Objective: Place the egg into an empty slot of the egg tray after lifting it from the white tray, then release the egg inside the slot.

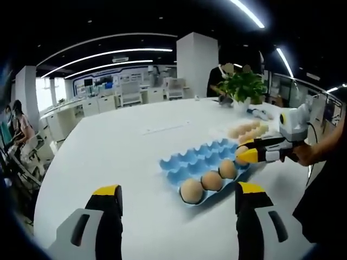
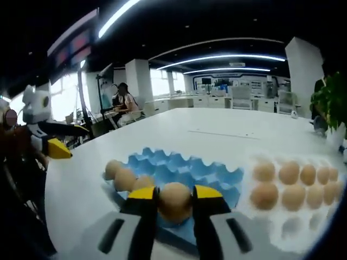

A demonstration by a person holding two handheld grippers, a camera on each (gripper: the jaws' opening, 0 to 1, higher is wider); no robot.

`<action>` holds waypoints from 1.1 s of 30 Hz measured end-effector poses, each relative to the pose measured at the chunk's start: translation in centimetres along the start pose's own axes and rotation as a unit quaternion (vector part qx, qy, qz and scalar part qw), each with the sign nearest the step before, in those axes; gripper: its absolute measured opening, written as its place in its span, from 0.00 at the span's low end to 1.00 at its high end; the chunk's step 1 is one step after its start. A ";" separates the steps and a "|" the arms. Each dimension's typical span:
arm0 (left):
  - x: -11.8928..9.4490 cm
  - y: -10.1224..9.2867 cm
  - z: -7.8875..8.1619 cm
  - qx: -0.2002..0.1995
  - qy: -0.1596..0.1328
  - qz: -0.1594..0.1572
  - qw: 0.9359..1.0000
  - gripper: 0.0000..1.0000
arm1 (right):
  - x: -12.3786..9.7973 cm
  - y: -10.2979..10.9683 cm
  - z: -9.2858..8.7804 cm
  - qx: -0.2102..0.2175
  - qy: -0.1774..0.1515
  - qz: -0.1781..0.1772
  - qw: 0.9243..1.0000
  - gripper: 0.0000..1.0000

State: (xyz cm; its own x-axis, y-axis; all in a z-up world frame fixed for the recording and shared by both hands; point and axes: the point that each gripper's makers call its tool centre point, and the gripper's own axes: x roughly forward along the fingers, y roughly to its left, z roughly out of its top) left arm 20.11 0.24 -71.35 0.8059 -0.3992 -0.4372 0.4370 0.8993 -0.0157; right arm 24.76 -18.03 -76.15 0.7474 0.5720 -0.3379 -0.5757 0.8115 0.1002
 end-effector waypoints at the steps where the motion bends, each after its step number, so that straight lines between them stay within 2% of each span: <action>1: 0.0 -0.1 -0.1 0.002 0.002 -0.002 1.000 0.87 | 0.0 0.1 -0.3 0.000 0.002 0.001 1.000 0.25; 10: 0.1 -0.4 0.0 0.004 0.002 -0.005 1.000 0.87 | 0.2 0.6 -1.2 -0.008 0.010 0.010 1.000 0.25; 20: 0.1 -0.7 -0.1 0.006 0.006 -0.009 1.000 0.86 | 0.2 0.9 -1.3 -0.058 0.008 0.012 0.998 0.26; 26: 0.1 -0.9 -0.1 0.007 0.006 -0.011 1.000 0.86 | -0.3 0.8 -1.1 -0.049 0.003 0.017 0.999 0.26; 33: 0.0 -1.0 0.0 0.008 0.004 -0.013 1.000 0.86 | -0.9 0.3 -1.4 -0.047 0.006 0.007 0.999 0.30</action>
State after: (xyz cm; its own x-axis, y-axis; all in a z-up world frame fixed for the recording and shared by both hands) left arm 19.73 -0.67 -71.33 0.7909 -0.4203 -0.4448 0.4637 0.8859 -0.0124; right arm 23.46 -18.48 -77.12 0.7356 0.5811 -0.3481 -0.6149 0.7884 0.0167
